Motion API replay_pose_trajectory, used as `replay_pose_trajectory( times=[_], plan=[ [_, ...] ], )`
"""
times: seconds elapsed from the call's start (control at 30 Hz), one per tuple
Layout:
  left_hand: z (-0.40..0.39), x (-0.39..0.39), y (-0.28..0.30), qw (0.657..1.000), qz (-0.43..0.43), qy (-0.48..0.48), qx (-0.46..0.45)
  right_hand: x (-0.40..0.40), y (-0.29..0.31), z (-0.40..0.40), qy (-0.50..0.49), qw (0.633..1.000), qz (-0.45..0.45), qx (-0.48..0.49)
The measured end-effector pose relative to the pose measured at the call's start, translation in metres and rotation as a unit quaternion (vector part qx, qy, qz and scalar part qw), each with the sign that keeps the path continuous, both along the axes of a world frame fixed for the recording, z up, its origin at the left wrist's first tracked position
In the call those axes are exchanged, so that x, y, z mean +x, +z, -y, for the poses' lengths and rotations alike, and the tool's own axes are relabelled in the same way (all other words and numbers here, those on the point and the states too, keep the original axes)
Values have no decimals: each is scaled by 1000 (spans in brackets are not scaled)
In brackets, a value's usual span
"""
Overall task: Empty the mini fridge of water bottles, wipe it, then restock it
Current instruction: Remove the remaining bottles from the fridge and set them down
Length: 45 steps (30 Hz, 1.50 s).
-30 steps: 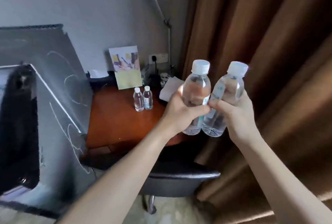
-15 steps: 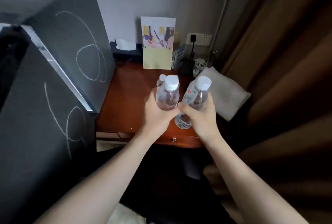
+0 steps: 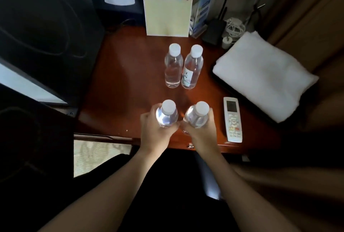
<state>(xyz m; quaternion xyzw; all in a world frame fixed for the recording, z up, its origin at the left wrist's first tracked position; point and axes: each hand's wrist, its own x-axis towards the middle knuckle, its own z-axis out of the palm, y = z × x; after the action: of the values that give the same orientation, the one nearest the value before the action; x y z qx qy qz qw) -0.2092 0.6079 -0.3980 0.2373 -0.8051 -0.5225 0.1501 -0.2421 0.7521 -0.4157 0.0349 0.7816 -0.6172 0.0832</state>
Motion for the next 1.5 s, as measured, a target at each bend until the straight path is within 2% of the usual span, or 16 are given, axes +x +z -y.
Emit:
replay_pose_trajectory(
  times=[0.07,0.33,0.4,0.53,0.73,0.87,0.97,1.07,1.23,1.37,1.5],
  plan=[
    [4,0,-15,1000,-5,-7,0,1,-10,2,-2,1000,-10,11],
    [19,-17,-57,993,64,-100,0,-17,-37,-3,54,994,24,96],
    [21,-33,-61,992,71,-99,-13,-36,-43,-3,63,989,26,134],
    [21,-63,-61,996,43,-83,-7,-71,-47,5,52,973,-33,223],
    [21,-87,-60,997,23,-74,-20,-92,-44,14,33,963,-60,262],
    [23,-91,-58,997,28,-70,-20,-94,-40,20,28,957,-44,287],
    [18,-91,-49,997,68,-38,-24,-87,-28,22,9,955,7,297],
    [12,-75,-18,994,82,20,-75,-67,3,15,-39,967,14,251],
    [14,-44,75,983,-50,71,-162,-48,95,5,-29,981,-97,165],
    [10,-4,160,976,-113,44,-181,-26,175,8,68,977,-162,118],
    [7,52,229,977,-126,92,-142,10,241,17,174,959,-208,82]
  ],
)
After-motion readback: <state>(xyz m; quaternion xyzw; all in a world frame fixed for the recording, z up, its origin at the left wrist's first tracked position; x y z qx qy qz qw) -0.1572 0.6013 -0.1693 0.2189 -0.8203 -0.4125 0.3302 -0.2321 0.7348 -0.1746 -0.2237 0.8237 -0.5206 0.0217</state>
